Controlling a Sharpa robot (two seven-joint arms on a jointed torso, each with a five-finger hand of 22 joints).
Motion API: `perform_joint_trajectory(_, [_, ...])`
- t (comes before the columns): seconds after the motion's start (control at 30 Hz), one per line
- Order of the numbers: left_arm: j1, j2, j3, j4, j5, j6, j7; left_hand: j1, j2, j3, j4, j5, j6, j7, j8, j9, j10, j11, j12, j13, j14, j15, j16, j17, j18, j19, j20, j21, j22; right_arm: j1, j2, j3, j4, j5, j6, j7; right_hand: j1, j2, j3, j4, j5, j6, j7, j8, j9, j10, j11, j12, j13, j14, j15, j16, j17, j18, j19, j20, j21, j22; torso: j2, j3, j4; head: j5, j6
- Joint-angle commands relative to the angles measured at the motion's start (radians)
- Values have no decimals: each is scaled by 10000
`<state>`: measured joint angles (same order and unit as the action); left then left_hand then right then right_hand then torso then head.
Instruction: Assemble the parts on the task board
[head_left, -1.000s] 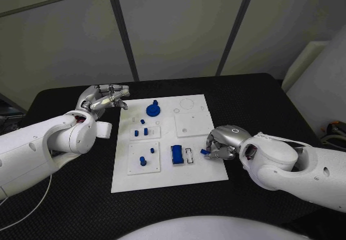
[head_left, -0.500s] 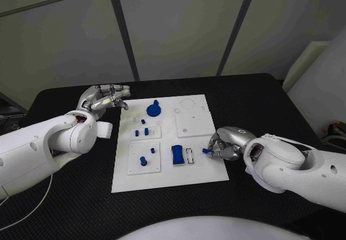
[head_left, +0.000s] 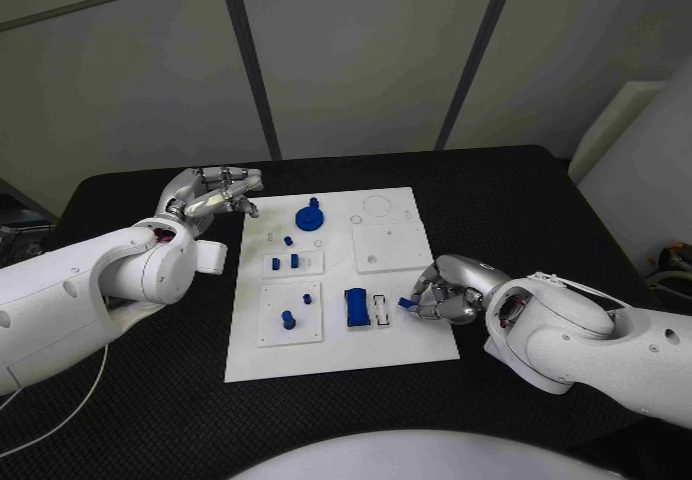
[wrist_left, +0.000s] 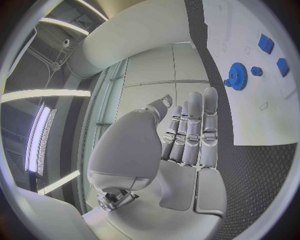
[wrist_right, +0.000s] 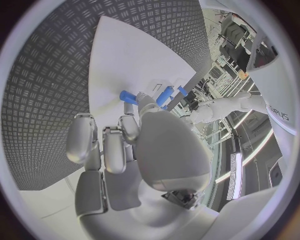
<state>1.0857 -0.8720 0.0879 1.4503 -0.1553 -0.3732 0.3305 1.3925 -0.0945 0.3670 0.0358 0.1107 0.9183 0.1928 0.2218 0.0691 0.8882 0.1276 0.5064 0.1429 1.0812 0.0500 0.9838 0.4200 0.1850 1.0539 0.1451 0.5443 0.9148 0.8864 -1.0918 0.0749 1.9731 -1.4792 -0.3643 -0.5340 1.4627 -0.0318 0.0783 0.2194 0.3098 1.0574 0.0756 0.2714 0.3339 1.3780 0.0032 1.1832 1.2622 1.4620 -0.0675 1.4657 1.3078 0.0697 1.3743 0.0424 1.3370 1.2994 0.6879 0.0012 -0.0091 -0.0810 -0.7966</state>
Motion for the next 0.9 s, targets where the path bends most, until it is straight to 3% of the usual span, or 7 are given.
perform_joint_trajectory(0.03, [13,19,7,10,7,114,21,-9,89,-56,-21,-1,-56,16,61,-4,-58,6,47,14,-52,-6,-60,-9,-27,33,12,-41,-12,8,154,2,-10,440,-654,105,-147,7,81,-3,-47,172,-90,-18,112,187,-131,58,23,790,-47,62,1066,1,85,-1,45,11,0,-2,-4,-8,2])
perform_joint_trajectory(0.2, [12,27,7,27,7,118,19,-9,89,-56,-21,-1,-56,16,61,-4,-58,6,47,14,-52,-6,-60,-9,-27,33,12,-41,-12,9,387,2,-177,600,-646,88,-198,-31,102,18,-61,189,-98,-11,122,192,-134,62,27,792,-48,66,1072,0,88,-2,46,14,5,-17,23,-20,16])
perform_joint_trajectory(0.43, [12,9,7,54,7,121,19,-9,89,-56,-21,-1,-56,16,61,-4,-58,6,47,14,-52,-6,-60,-9,-27,33,12,-41,-12,11,704,2,-403,780,-572,56,-343,-81,148,89,10,244,-115,18,153,217,-148,96,56,798,-59,85,1102,-5,107,-9,66,40,5,-9,0,31,11])
perform_joint_trajectory(0.6, [12,12,7,66,7,134,11,5,89,-60,-30,0,-69,20,61,-6,-68,8,55,15,-56,-6,-60,-12,-26,34,12,-47,-15,11,940,2,-595,918,-140,-72,-806,-144,79,354,579,328,-145,75,221,269,-168,149,100,804,-70,104,1134,-8,118,-19,72,56,5,-12,9,47,8])
perform_joint_trajectory(0.9, [13,6,7,68,7,152,-21,7,89,-61,-31,0,-70,20,61,-6,-69,8,55,15,-57,-6,-60,-12,-26,34,12,-47,-16,12,1230,2,-693,1064,122,-107,-1328,-195,-133,641,751,439,-187,174,322,332,-199,206,152,810,-96,123,1167,-12,131,-42,82,77,6,3,-12,88,-4])
